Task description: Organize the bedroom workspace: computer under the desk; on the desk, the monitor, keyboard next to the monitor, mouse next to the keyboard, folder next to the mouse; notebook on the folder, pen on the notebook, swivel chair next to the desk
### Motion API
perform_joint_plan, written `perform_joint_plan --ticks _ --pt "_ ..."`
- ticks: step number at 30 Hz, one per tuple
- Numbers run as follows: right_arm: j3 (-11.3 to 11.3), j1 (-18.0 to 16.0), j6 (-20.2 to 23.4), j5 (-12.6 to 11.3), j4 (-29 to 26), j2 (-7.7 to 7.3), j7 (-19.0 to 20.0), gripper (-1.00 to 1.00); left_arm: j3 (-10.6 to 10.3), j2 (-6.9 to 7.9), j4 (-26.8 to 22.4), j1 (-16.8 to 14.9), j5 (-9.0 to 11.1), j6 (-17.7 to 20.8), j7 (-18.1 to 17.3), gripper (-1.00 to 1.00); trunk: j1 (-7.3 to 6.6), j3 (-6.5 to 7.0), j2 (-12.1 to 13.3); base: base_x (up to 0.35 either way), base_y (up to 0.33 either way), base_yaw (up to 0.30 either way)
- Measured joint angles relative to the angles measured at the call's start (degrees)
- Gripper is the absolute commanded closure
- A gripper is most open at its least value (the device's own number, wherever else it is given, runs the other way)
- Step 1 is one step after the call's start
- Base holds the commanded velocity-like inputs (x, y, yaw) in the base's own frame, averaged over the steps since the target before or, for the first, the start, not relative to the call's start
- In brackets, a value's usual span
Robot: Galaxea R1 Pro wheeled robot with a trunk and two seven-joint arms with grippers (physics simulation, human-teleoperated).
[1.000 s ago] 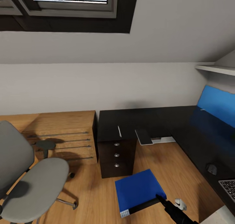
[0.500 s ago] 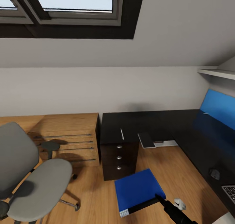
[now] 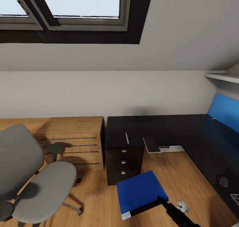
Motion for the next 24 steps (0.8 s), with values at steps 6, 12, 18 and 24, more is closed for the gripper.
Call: perform_joint_plan --ticks 6,12,18,24 --pt "0.0 0.0 0.0 0.0 0.0 0.03 0.0 1.00 0.0 0.00 0.0 0.0 0.0 0.0 0.0 -1.00 0.00 0.52 0.0 0.000 -0.223 0.026" --pt "0.0 0.0 0.1 0.0 0.0 -0.03 0.0 1.00 -0.1 0.01 0.0 0.0 0.0 0.0 -0.1 -1.00 0.00 0.73 0.0 0.000 -0.293 0.003" --pt "0.0 0.0 0.1 0.0 0.0 -0.13 0.0 1.00 0.0 0.01 0.0 0.0 0.0 0.0 -0.1 -1.00 0.00 0.75 0.0 0.000 -0.296 0.000" --pt "0.0 0.0 0.1 0.0 0.0 -0.14 0.0 1.00 0.0 0.01 0.0 0.0 0.0 0.0 0.0 -1.00 0.00 0.76 0.0 0.000 -0.104 0.000"
